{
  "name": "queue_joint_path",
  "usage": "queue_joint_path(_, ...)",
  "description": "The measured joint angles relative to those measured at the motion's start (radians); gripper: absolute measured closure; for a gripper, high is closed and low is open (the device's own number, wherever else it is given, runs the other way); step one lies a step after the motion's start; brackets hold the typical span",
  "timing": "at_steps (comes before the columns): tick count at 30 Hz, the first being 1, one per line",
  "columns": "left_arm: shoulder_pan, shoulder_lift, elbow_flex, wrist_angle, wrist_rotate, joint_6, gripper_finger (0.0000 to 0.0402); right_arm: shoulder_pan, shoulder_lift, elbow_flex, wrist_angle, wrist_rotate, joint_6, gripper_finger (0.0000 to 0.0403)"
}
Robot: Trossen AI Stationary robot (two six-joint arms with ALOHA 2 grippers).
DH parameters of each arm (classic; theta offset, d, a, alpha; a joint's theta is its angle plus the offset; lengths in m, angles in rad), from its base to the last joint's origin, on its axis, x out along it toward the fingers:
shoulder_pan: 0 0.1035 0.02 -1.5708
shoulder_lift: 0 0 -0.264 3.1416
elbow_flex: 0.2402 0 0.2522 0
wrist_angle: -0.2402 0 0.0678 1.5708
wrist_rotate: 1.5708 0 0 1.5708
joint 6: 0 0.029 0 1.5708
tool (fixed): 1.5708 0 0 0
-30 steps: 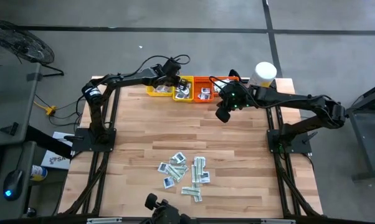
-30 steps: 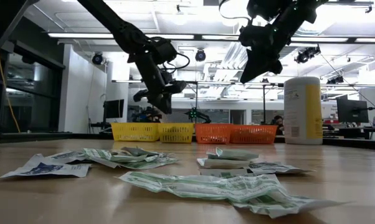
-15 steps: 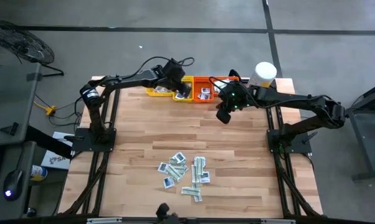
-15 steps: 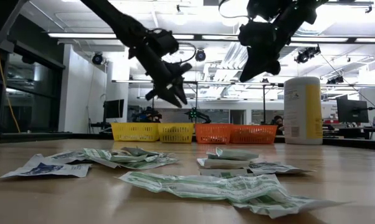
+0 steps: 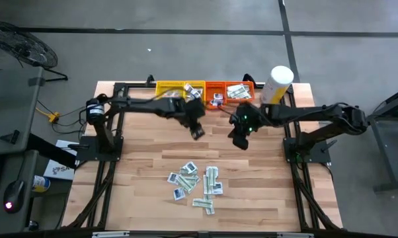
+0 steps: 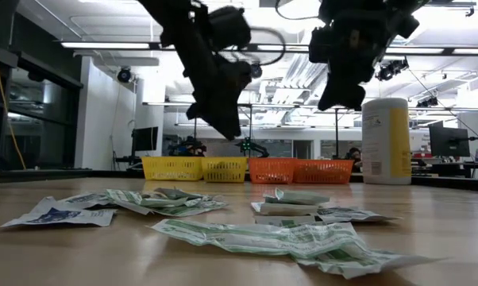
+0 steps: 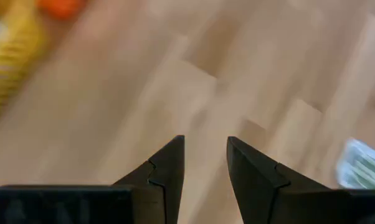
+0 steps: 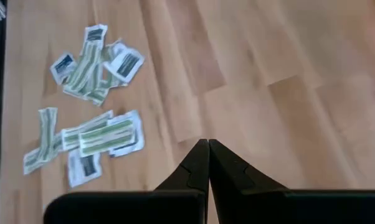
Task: Pick & Place First Aid Supplies
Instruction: Put the green pad into the right orange bin
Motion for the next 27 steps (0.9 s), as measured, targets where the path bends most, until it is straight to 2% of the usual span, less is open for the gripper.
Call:
queue_joint_path(4, -0.101, 0.000, -0.022, 0.005, -0.018, -0.018, 0.0283, 0.107, 0.000, -0.029, 0.031, 0.073, 0.097, 0.0403)
queue_joint_path(10, -0.238, -0.035, -0.098, 0.018, -0.064, -0.128, 0.0282, 0.287, 0.000, -0.043, 0.115, 0.187, 0.235, 0.0403)
queue_joint_path(17, -0.444, -0.102, -0.206, 0.058, -0.199, -0.283, 0.0282, 0.438, 0.065, -0.043, 0.247, 0.263, 0.272, 0.0402)
queue_joint_path(21, -0.538, -0.120, -0.248, 0.097, -0.259, -0.374, 0.0282, 0.476, 0.146, -0.043, 0.322, 0.250, 0.287, 0.0402)
queue_joint_path(24, -0.594, -0.121, -0.257, 0.101, -0.294, -0.436, 0.0282, 0.485, 0.220, -0.043, 0.377, 0.192, 0.283, 0.0399)
queue_joint_path(27, -0.640, -0.121, -0.259, 0.096, -0.318, -0.489, 0.0282, 0.485, 0.298, -0.043, 0.442, 0.117, 0.269, 0.0376)
